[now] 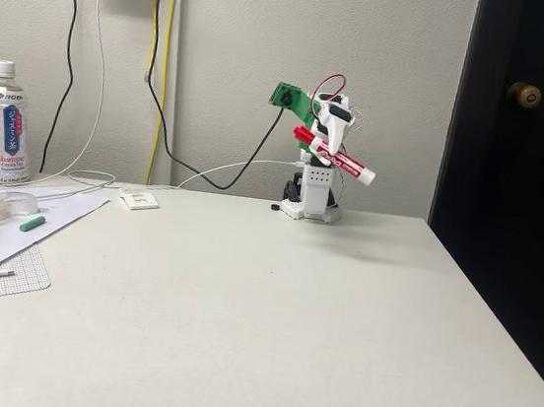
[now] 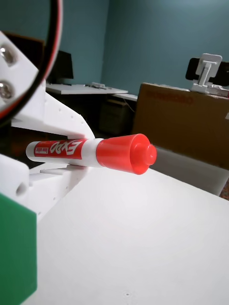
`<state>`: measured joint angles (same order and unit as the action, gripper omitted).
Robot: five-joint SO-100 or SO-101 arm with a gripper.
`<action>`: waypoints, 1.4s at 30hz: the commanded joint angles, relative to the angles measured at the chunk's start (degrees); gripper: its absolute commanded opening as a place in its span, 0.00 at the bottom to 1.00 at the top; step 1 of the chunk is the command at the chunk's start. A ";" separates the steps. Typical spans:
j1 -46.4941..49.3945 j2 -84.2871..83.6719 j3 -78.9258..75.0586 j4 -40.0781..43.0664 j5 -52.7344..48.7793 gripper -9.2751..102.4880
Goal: Pick up the red marker.
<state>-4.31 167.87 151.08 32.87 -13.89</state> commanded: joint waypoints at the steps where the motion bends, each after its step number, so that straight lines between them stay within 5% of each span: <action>1: 0.18 2.55 -1.49 1.85 4.66 0.08; 19: 1.32 12.92 2.02 9.40 23.20 0.08; 42: 1.23 20.92 15.38 7.47 27.95 0.08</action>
<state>-3.16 188.35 165.50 42.45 14.41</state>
